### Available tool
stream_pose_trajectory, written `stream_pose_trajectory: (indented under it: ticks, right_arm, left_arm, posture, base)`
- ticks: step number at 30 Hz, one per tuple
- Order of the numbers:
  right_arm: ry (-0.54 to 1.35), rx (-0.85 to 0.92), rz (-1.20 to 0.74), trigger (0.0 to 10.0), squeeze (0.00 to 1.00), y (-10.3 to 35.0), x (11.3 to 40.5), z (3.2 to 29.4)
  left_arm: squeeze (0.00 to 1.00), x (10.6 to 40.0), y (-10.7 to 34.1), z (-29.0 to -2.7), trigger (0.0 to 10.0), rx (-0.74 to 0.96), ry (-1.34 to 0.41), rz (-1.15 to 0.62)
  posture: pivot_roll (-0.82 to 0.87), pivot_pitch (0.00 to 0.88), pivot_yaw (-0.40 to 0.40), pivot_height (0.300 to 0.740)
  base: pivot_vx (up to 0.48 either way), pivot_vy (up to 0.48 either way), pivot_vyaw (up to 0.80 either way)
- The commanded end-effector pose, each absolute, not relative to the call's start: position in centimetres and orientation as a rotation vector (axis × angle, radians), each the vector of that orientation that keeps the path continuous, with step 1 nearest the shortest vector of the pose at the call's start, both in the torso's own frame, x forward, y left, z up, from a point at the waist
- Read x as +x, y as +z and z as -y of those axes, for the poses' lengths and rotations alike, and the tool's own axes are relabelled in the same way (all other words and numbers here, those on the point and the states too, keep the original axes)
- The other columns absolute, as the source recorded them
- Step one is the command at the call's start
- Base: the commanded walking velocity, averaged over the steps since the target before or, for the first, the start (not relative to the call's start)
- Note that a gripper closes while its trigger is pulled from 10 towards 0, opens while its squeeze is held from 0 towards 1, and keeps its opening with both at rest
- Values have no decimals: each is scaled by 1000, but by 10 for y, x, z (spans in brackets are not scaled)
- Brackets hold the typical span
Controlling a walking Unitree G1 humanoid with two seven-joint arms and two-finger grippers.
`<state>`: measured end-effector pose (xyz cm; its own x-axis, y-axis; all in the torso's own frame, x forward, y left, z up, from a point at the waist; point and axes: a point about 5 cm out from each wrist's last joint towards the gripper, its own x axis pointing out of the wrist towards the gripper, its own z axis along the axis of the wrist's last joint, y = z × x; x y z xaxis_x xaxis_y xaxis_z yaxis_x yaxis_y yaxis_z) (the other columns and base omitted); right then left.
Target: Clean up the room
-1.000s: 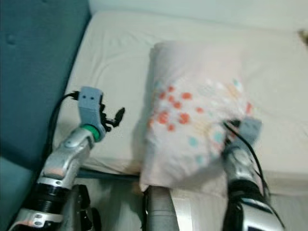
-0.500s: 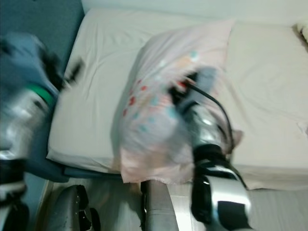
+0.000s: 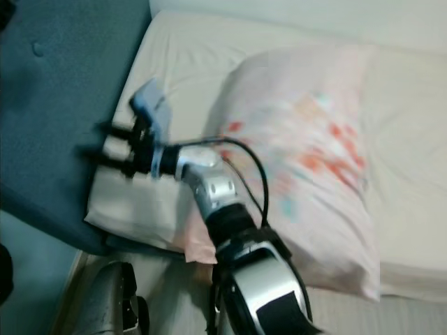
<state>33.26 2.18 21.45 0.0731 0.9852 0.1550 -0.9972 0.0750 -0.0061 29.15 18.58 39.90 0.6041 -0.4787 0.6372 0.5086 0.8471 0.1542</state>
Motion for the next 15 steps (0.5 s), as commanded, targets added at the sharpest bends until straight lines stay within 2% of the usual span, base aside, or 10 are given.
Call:
stream_pose_trajectory:
  ticks: [1,3,4,7,8,9,11,12,14,15]
  right_arm:
    - [1392,158,224,10000,0,228,338,-14]
    - [1094,58,326,10000,0,239,361,28]
    - [1094,58,326,10000,0,239,361,28]
    - [793,-15,354,10000,0,237,377,76]
    - [793,-15,354,10000,0,237,377,76]
    - [611,-64,356,10000,0,234,380,110]
    - [333,-140,371,10000,0,231,374,169]
    - [333,-140,371,10000,0,231,374,169]
    - [130,-181,390,10000,0,232,358,214]
    - [130,-181,390,10000,0,232,358,214]
  left_arm:
    - [0,290,392,-178,10000,-66,-614,708]
    - [0,292,380,-168,10000,-110,-651,673]
    - [0,292,380,-168,10000,-110,-651,673]
    - [0,296,364,-156,10000,-98,-675,612]
    - [0,296,364,-156,10000,-98,-675,612]
    - [0,299,349,-148,10000,-33,-668,549]
    - [0,309,319,-138,10000,131,-607,426]
    - [0,309,319,-138,10000,131,-607,426]
    - [0,318,292,-140,10000,206,-517,327]
    - [0,318,292,-140,10000,206,-517,327]
  posture:
    - [-66,178,-11,615]
    - [-81,181,-11,615]
    - [-81,181,-11,615]
    - [-99,189,-4,615]
    - [-99,189,-4,615]
    - [-111,195,5,615]
    - [-112,200,11,615]
    - [-112,200,11,615]
    - [-115,208,17,615]
    - [-115,208,17,615]
  base:
    - [0,0,0]
    - [0,0,0]
    - [0,0,0]
    - [0,0,0]
    - [0,0,0]
    - [0,0,0]
    - [0,0,0]
    - [0,0,0]
    - [0,0,0]
    - [0,0,0]
